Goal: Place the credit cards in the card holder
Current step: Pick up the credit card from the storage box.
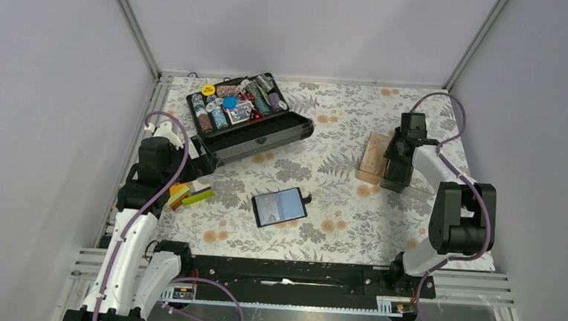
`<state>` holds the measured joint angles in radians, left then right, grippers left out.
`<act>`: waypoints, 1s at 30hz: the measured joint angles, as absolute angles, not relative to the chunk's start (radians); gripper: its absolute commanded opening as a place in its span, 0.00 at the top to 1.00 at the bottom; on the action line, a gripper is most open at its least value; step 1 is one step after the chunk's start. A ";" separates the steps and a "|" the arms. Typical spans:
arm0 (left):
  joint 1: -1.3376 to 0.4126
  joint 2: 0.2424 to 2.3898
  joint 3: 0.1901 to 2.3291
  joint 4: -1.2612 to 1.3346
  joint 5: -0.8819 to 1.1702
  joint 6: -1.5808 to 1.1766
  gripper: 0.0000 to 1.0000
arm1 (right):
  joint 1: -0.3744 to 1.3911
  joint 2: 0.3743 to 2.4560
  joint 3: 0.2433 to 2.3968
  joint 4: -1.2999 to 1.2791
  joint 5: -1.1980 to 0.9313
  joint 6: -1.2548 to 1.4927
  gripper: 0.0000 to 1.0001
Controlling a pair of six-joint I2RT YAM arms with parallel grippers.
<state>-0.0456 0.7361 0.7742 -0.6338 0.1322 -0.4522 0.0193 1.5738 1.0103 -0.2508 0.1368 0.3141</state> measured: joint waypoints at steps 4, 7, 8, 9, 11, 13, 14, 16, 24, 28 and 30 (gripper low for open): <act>-0.046 0.739 0.774 -0.634 0.133 -0.452 0.01 | 0.019 1.617 1.010 -0.250 0.129 0.315 0.62; -0.045 0.743 0.774 -0.634 0.134 -0.452 0.01 | 0.019 1.638 1.010 -0.250 0.118 0.315 0.63; -0.045 0.743 0.774 -0.634 0.134 -0.452 0.01 | 0.019 1.642 1.010 -0.250 0.114 0.315 0.64; -0.044 0.743 0.774 -0.633 0.135 -0.452 0.01 | 0.019 1.643 1.010 -0.250 0.112 0.316 0.65; -0.044 0.743 0.774 -0.634 0.136 -0.452 0.01 | 0.019 1.643 1.011 -0.248 0.110 0.318 0.66; -0.044 0.743 0.774 -0.634 0.136 -0.452 0.01 | 0.019 1.643 1.011 -0.242 0.103 0.319 0.68; -0.044 0.743 0.774 -0.634 0.136 -0.452 0.01 | 0.019 1.643 1.011 -0.241 0.101 0.319 0.68; -0.044 0.743 0.774 -0.634 0.136 -0.452 0.01 | 0.019 1.643 1.011 -0.239 0.096 0.319 0.69; -0.044 0.743 0.774 -0.634 0.138 -0.452 0.01 | 0.019 1.623 1.011 -0.241 0.093 0.319 0.71; -0.044 0.743 0.774 -0.634 0.140 -0.452 0.01 | 0.019 1.601 1.011 -0.241 0.094 0.319 0.76; -0.044 0.743 0.774 -0.634 0.141 -0.452 0.01 | 0.019 1.596 1.011 -0.241 0.095 0.318 0.82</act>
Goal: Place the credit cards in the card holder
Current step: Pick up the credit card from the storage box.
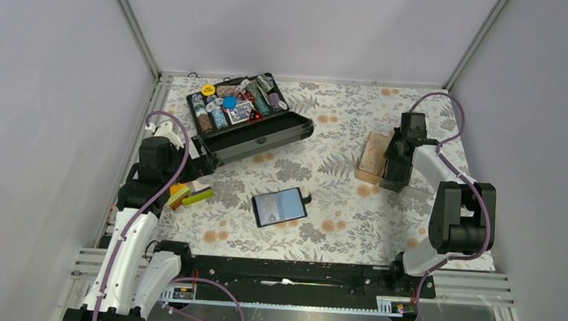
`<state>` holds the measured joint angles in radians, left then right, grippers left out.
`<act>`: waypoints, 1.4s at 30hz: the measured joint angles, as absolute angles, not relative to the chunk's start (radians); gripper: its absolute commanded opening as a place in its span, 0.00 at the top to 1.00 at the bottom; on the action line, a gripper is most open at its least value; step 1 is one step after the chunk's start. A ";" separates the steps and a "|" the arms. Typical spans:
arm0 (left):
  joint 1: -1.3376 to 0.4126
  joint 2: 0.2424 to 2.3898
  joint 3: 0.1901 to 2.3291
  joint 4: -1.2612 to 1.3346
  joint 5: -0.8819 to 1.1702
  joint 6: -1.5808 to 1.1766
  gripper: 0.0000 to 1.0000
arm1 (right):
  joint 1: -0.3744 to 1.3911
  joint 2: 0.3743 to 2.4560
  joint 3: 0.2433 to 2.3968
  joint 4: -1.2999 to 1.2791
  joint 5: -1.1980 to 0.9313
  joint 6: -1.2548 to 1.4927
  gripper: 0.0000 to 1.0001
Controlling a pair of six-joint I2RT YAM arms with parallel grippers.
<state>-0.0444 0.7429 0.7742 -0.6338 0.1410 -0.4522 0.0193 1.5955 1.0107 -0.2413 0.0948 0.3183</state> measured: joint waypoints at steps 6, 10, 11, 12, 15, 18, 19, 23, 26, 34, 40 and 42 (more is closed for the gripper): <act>-0.044 0.743 0.774 -0.634 0.147 -0.452 0.01 | 0.019 1.595 1.011 -0.242 0.094 0.318 0.90; -0.044 0.743 0.774 -0.634 0.147 -0.452 0.01 | 0.019 1.594 1.011 -0.244 0.097 0.318 0.94; -0.044 0.743 0.774 -0.634 0.147 -0.452 0.01 | 0.019 1.593 1.011 -0.246 0.099 0.318 0.95; -0.044 0.744 0.774 -0.633 0.147 -0.452 0.01 | 0.019 1.591 1.011 -0.250 0.104 0.318 0.97; -0.044 0.748 0.774 -0.633 0.149 -0.452 0.01 | 0.019 1.579 1.011 -0.262 0.115 0.318 0.99; -0.044 0.749 0.773 -0.633 0.150 -0.452 0.01 | 0.019 1.561 1.014 -0.283 0.133 0.318 1.00; -0.044 0.749 0.772 -0.633 0.150 -0.452 0.01 | 0.019 1.551 1.015 -0.295 0.146 0.318 1.00; -0.044 0.748 0.764 -0.633 0.150 -0.453 0.01 | 0.019 1.494 1.015 -0.342 0.205 0.318 1.00; -0.045 0.744 0.749 -0.632 0.150 -0.464 0.01 | 0.019 1.417 1.015 -0.375 0.239 0.318 1.00; -0.127 0.650 0.645 -0.626 0.142 -0.562 0.02 | 0.020 1.173 1.062 -0.424 0.179 0.319 1.00; -0.352 0.601 0.540 -0.618 0.077 -0.701 0.06 | 0.119 1.091 1.032 -0.390 -0.047 0.349 1.00; -0.430 0.604 0.513 -0.593 0.047 -0.749 0.07 | 0.197 1.082 0.986 -0.363 -0.114 0.373 1.00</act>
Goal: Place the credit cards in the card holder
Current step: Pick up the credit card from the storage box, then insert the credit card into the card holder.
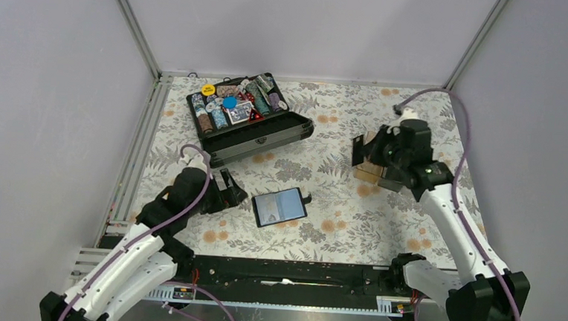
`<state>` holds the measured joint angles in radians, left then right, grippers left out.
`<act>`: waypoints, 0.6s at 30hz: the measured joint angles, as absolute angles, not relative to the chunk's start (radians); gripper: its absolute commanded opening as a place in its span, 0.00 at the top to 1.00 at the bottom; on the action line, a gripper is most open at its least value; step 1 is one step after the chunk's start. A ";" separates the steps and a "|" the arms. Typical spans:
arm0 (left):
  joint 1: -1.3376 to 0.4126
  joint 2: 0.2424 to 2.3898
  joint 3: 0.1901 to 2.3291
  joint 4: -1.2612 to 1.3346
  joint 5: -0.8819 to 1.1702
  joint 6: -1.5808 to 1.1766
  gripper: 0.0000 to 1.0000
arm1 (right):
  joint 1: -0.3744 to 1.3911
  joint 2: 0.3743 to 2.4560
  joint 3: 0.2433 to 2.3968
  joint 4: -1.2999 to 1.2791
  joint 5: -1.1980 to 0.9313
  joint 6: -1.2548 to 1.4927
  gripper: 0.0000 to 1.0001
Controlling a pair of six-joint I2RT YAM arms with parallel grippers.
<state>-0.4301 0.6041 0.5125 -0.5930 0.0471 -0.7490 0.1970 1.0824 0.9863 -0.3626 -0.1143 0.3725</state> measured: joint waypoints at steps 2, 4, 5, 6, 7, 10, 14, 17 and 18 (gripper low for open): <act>-0.508 0.619 0.488 -0.564 0.012 -0.797 0.09 | 0.264 1.082 0.932 -0.321 -0.171 0.404 1.00; -0.573 0.645 0.469 -0.527 -0.016 -0.839 0.11 | 0.335 1.088 0.869 -0.274 -0.213 0.443 1.00; -0.598 0.659 0.462 -0.508 -0.025 -0.854 0.13 | 0.373 1.097 0.842 -0.251 -0.231 0.462 1.00; -0.619 0.679 0.452 -0.484 -0.033 -0.871 0.15 | 0.417 1.110 0.815 -0.220 -0.245 0.484 1.00; -0.635 0.702 0.440 -0.454 -0.038 -0.890 0.17 | 0.455 1.125 0.793 -0.192 -0.257 0.502 1.00; -0.654 0.763 0.402 -0.386 -0.040 -0.927 0.23 | 0.576 1.181 0.721 -0.069 -0.282 0.572 1.00; -0.659 0.803 0.349 -0.319 -0.042 -0.961 0.28 | 0.690 1.265 0.654 0.072 -0.297 0.651 1.00; -0.660 0.826 0.323 -0.272 -0.041 -0.974 0.30 | 0.725 1.332 0.641 0.145 -0.300 0.685 1.00; -0.660 0.836 0.317 -0.258 -0.041 -0.978 0.31 | 0.743 1.356 0.640 0.170 -0.300 0.694 1.00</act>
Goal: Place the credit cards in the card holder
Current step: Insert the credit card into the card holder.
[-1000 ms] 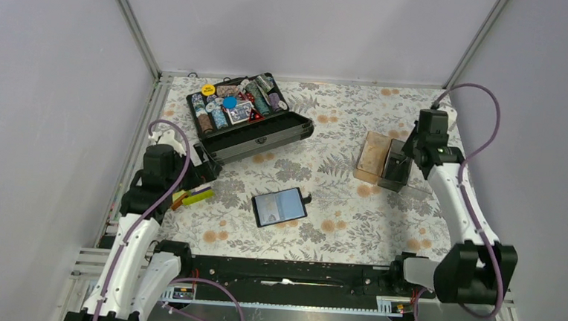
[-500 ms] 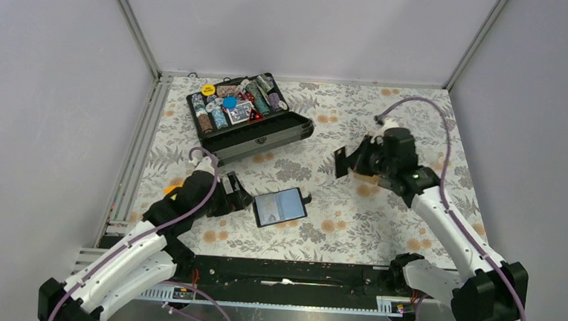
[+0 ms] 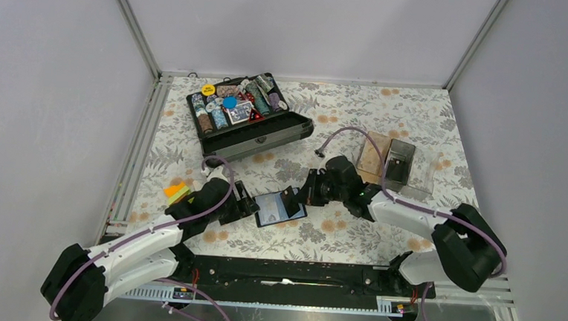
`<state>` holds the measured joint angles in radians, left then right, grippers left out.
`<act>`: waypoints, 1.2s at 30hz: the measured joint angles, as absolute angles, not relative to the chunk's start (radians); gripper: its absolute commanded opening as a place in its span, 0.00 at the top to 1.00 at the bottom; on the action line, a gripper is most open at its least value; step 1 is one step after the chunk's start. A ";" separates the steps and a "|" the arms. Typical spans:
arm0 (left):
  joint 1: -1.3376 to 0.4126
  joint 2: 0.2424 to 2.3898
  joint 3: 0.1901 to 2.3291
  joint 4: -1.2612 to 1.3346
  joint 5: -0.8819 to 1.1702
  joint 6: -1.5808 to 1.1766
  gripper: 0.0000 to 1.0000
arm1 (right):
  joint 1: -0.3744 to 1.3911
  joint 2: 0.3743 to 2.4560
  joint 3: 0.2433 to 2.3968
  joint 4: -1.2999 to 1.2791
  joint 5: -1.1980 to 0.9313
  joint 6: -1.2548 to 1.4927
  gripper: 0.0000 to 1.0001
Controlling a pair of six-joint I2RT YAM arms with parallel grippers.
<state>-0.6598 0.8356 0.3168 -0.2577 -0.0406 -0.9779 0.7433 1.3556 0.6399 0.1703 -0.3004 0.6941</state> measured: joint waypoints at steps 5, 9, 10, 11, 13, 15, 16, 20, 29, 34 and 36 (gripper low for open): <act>-0.661 0.886 0.303 -0.202 -0.040 -0.981 0.35 | 0.767 1.429 0.640 0.245 -0.301 0.719 1.00; -0.661 0.914 0.300 -0.174 -0.040 -0.981 0.37 | 0.773 1.463 0.640 0.265 -0.302 0.723 1.00; -0.661 0.918 0.300 -0.168 -0.040 -0.981 0.38 | 0.773 1.471 0.640 0.268 -0.302 0.723 1.00; -0.661 0.919 0.300 -0.163 -0.040 -0.981 0.38 | 0.773 1.481 0.640 0.269 -0.302 0.724 1.00; -0.661 0.918 0.300 -0.160 -0.041 -0.981 0.39 | 0.774 1.492 0.640 0.271 -0.302 0.724 1.00; -0.661 0.918 0.300 -0.159 -0.041 -0.981 0.39 | 0.776 1.499 0.640 0.271 -0.303 0.724 1.00; -0.661 0.918 0.300 -0.159 -0.041 -0.981 0.39 | 0.778 1.501 0.640 0.271 -0.305 0.725 1.00; -0.661 0.919 0.295 -0.154 -0.041 -0.981 0.40 | 0.782 1.503 0.640 0.273 -0.312 0.728 1.00; -0.661 0.926 0.287 -0.154 -0.046 -0.980 0.41 | 0.784 1.507 0.640 0.275 -0.324 0.733 1.00; -0.661 0.927 0.286 -0.153 -0.050 -0.980 0.41 | 0.784 1.516 0.638 0.275 -0.325 0.738 1.00; -0.661 0.929 0.286 -0.151 -0.050 -0.979 0.42 | 0.784 1.519 0.637 0.274 -0.325 0.739 1.00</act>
<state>-0.6609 0.9287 0.2863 -0.1509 -0.0502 -0.9794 0.7837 1.5192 0.6369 0.2745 -0.3252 0.7387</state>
